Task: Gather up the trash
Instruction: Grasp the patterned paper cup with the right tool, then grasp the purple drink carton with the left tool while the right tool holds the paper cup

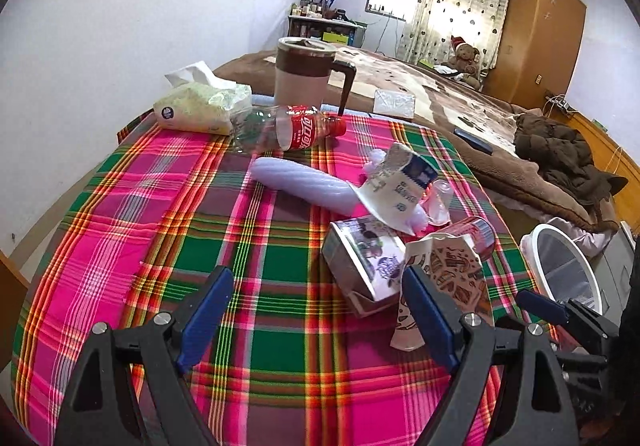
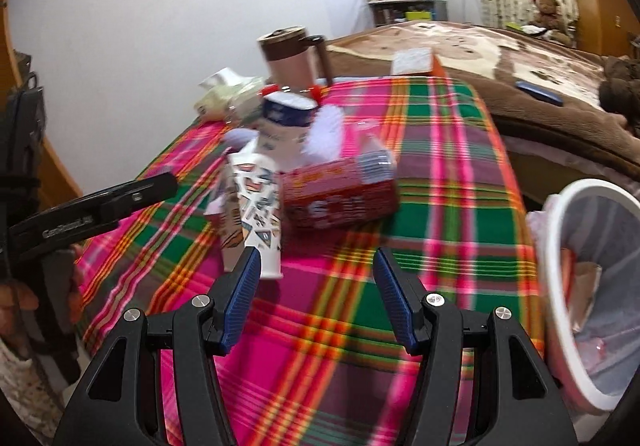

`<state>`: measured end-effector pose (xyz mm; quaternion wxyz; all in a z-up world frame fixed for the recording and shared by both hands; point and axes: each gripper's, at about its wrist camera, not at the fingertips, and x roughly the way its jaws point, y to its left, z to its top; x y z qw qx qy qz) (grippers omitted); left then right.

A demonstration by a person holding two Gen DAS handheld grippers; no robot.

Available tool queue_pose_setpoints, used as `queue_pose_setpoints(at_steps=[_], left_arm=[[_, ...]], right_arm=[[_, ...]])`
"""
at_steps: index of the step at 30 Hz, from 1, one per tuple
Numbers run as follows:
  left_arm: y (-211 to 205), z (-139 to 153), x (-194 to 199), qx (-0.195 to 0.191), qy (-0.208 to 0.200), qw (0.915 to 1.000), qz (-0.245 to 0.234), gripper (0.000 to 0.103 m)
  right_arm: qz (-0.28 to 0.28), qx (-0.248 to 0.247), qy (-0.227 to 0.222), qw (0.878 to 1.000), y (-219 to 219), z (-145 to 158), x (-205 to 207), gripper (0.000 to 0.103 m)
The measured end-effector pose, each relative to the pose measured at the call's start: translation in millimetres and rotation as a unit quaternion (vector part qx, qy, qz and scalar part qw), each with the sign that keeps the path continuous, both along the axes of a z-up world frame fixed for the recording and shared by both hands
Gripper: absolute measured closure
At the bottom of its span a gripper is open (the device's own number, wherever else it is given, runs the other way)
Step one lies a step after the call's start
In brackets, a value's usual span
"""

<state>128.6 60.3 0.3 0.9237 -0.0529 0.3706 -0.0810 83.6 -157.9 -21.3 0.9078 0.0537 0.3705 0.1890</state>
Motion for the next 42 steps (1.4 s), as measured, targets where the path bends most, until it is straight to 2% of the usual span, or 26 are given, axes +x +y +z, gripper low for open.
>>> queue_pose_setpoints(at_steps=[3,8,11,13,20,21,23,26,32,42], left_arm=[[4.0,-2.8,6.8,-0.001,0.004,1.0000,0.003,0.015],[6.8,-6.1,13.7,0.003,0.010,0.9999,0.000,0.015],[9.8,-8.9,16.7,0.003,0.014,0.9999,0.001,0.015],[10.6,-11.2,17.8,0.004,0.018,0.9998,0.003,0.015],[9.1,-12.8,16.8,-0.005,0.022,0.9998,-0.003,0.015],[8.4,-12.7,16.9,-0.005,0.021,0.9998,-0.004,0.015],[7.0,-13.8,19.1,-0.003,0.024,0.9997,-0.006,0.015],[5.0,-15.6,22.7,-0.015,0.031,0.9993,-0.011,0.015],[-4.9,-17.1,29.0,-0.025,0.037,0.9988,-0.021,0.015],[-31.8,-25.3,41.2,-0.029,0.053,0.9972,-0.044,0.015]], right_arm=[[0.014,-0.010,0.006,1.000,9.3,-1.8,2.5,0.043],[0.024,0.011,0.015,1.000,7.3,-1.5,-0.8,0.043],[0.033,0.068,0.040,0.996,-0.9,-2.9,-4.0,0.043],[0.035,0.085,0.039,0.995,0.5,-2.2,-7.8,0.043],[0.038,0.033,0.037,0.998,27.2,-10.0,2.2,0.043],[0.037,0.025,0.034,0.998,29.0,-11.0,2.9,0.045],[0.034,0.018,0.040,0.998,28.5,-13.7,4.5,0.068],[0.025,0.013,0.041,0.999,25.0,-16.9,5.8,0.086],[0.006,0.016,0.032,0.999,8.7,-14.3,4.6,0.091],[-0.054,-0.007,0.012,0.998,-21.1,-6.5,5.1,0.093]])
